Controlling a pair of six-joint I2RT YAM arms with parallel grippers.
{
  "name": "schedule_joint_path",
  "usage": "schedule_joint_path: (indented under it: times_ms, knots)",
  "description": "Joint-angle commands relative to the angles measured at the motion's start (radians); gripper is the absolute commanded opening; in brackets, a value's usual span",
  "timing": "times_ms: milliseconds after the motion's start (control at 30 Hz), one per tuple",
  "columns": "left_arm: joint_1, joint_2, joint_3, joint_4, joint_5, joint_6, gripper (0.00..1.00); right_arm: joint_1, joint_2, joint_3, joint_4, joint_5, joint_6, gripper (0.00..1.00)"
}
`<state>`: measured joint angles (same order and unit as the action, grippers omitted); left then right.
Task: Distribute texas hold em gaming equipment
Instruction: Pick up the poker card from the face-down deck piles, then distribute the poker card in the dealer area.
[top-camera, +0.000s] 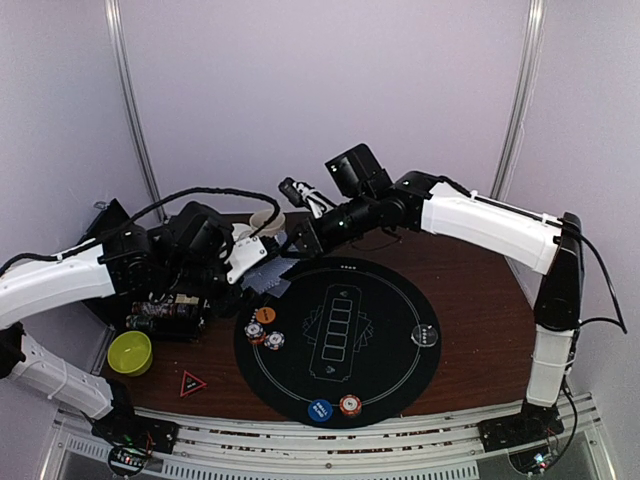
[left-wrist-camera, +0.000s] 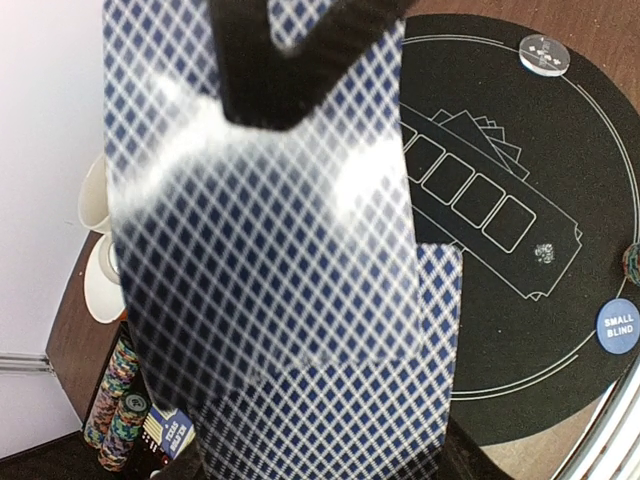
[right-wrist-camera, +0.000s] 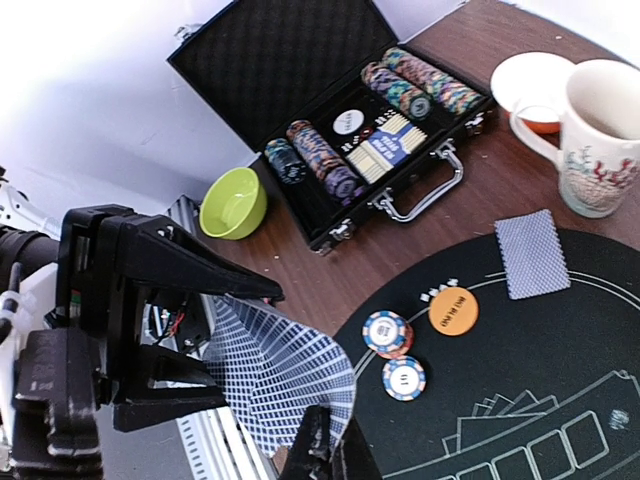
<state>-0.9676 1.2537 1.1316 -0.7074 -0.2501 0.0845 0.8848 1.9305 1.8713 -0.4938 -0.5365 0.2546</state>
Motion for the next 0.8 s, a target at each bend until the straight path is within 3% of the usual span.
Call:
schedule_joint_path:
  times_ms: [0, 200, 333, 500, 633, 767]
  knots:
    - [0.001, -0.023, -0.014, 0.046, -0.01, -0.012, 0.57, -0.012, -0.068, 0.033, -0.099, 0.075, -0.046, 0.0]
    - [0.001, -0.035, -0.021, 0.046, -0.017, -0.024, 0.57, -0.085, -0.136, 0.028, -0.124, -0.1, -0.031, 0.0]
    - [0.002, -0.041, -0.025, 0.046, -0.027, -0.029, 0.57, -0.18, -0.247, -0.081, -0.175, -0.025, 0.015, 0.0]
    - [0.001, -0.037, -0.023, 0.046, -0.043, -0.04, 0.57, -0.254, -0.504, -0.532, -0.07, 0.101, 0.242, 0.0]
    - [0.002, -0.033, -0.023, 0.047, -0.069, -0.061, 0.58, -0.255, -0.726, -0.974, 0.135, 0.182, 0.543, 0.0]
    - [0.002, -0.026, -0.023, 0.049, -0.058, -0.08, 0.58, -0.238, -0.92, -1.267, 0.279, 0.278, 0.854, 0.0]
